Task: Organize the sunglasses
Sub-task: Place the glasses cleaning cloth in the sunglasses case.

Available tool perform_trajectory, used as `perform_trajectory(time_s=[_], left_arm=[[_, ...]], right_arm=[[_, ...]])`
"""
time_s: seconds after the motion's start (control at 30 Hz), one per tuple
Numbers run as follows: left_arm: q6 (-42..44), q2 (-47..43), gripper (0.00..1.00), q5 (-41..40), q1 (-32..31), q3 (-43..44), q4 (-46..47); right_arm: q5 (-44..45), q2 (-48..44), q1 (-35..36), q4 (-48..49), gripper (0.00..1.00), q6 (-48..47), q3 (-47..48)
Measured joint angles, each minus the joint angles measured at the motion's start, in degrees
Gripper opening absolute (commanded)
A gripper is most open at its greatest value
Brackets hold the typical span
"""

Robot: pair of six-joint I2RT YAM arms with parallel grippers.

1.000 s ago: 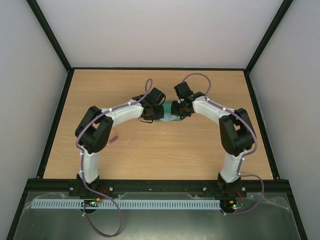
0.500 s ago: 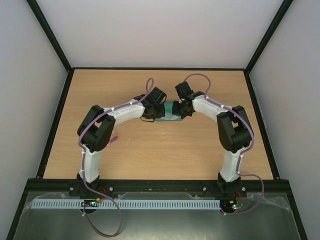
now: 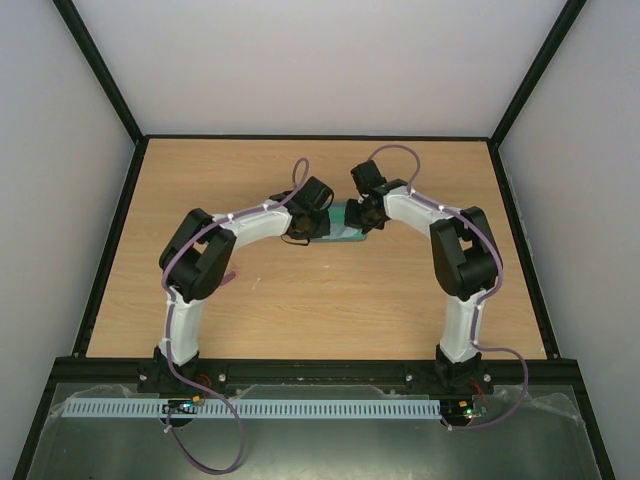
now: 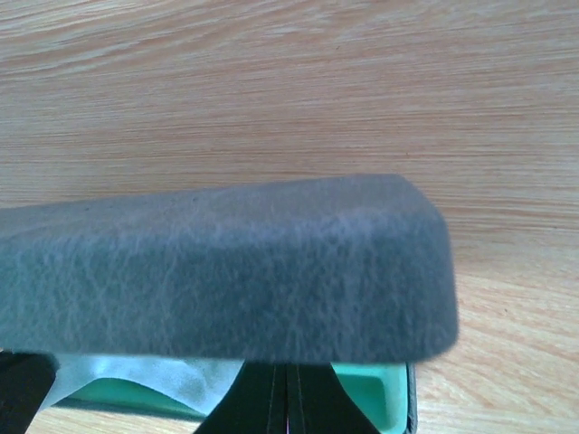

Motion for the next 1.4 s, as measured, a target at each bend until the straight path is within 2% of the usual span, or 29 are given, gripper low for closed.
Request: perform_trajectory(time_s=[1.4], left_arm=[[-1.4,1.5,0.04,-0.3,0.5,-1.8,2.2]], right_arm=[[1.3,1.6,-0.9,0.0,0.01,-0.9,0.2]])
